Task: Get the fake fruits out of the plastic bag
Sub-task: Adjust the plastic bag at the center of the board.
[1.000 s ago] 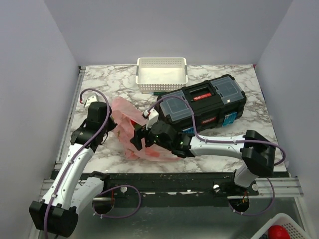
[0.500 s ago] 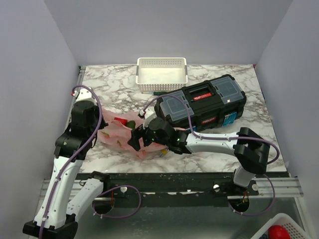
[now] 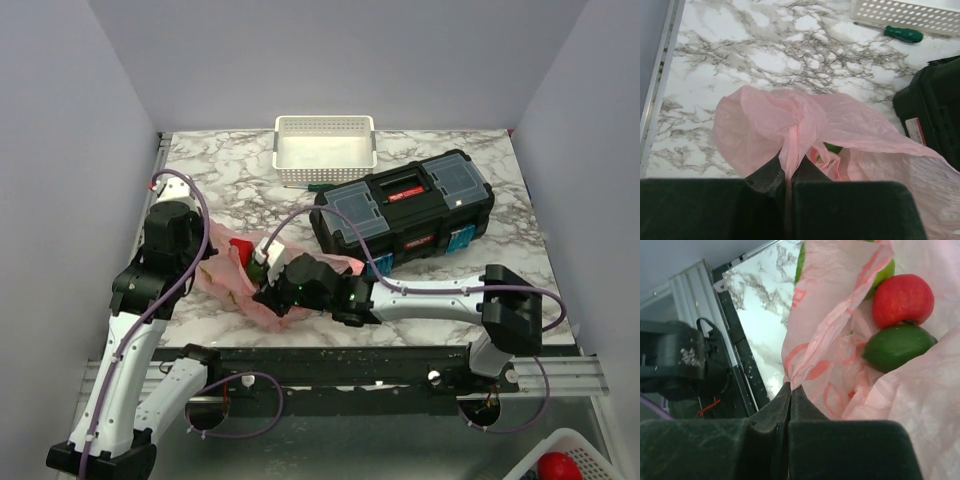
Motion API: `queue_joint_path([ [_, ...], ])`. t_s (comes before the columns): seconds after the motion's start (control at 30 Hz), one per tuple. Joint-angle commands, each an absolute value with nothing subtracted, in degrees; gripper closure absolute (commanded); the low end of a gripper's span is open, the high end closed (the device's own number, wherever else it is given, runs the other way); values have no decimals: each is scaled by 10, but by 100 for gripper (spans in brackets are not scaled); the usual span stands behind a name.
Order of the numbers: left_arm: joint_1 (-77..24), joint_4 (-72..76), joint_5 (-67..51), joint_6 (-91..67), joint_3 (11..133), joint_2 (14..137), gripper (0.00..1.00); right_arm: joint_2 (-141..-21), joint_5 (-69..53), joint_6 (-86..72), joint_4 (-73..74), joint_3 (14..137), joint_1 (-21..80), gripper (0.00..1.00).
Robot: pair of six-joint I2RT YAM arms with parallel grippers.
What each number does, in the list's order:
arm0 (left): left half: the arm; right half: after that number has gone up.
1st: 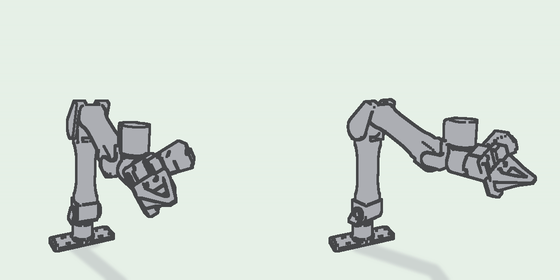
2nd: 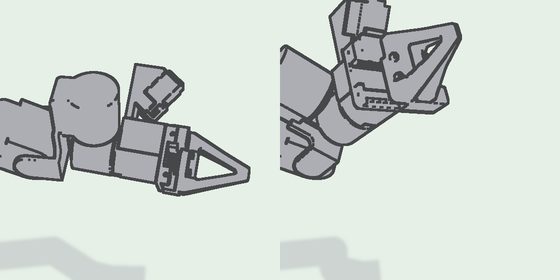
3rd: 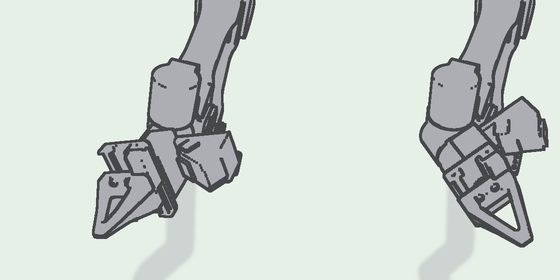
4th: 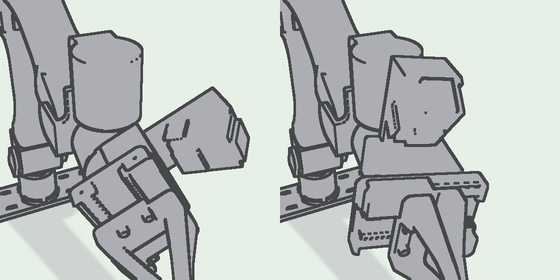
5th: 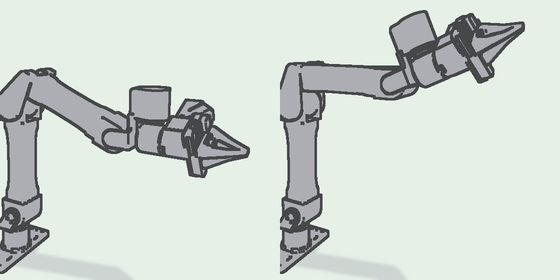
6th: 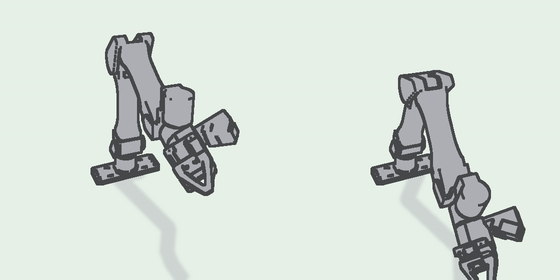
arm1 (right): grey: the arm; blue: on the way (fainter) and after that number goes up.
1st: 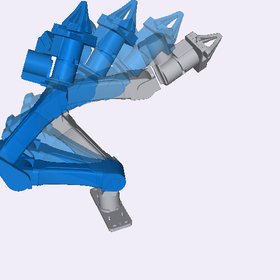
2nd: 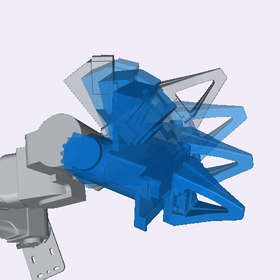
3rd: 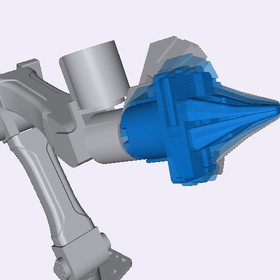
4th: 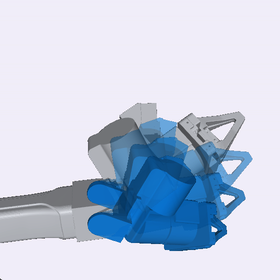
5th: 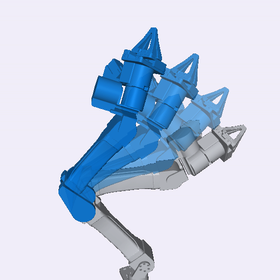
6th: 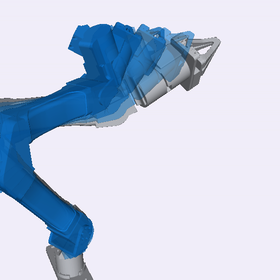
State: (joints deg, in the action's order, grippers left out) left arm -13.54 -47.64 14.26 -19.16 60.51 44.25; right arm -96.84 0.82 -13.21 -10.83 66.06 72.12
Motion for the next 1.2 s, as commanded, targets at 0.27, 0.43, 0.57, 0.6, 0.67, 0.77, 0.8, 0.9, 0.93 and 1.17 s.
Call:
queue_joint_path([
  [0.27,-132,-364,-256,-178,750,541,100,-886,330,25,-18,659,740,99],
  [0.43,-132,-381,-238,-163,796,561,100,-865,343,69,48,706,740,99],
  [0.57,-131,-390,-194,-139,753,538,100,-876,309,63,81,731,759,99],
  [0.6,-132,-397,-179,-129,736,531,100,-883,294,55,76,727,768,99],
  [0.67,-132,-412,-131,-118,697,518,100,-900,234,28,58,715,780,99],
  [0.77,-132,-445,-9,-143,638,500,89,-944,151,-29,8,686,792,99],
  [0.8,-131,-463,33,-154,624,496,76,-965,127,-49,-17,677,793,99],
  [0.9,-127,-523,122,-197,607,472,55,-1001,47,-113,-93,643,794,98],
  [0.93,-127,-530,126,-197,606,455,50,-1001,28,-125,-136,625,794,93],
  [1.17,-127,-542,83,-214,671,347,24,-989,-70,-204,-237,587,786,58],
])
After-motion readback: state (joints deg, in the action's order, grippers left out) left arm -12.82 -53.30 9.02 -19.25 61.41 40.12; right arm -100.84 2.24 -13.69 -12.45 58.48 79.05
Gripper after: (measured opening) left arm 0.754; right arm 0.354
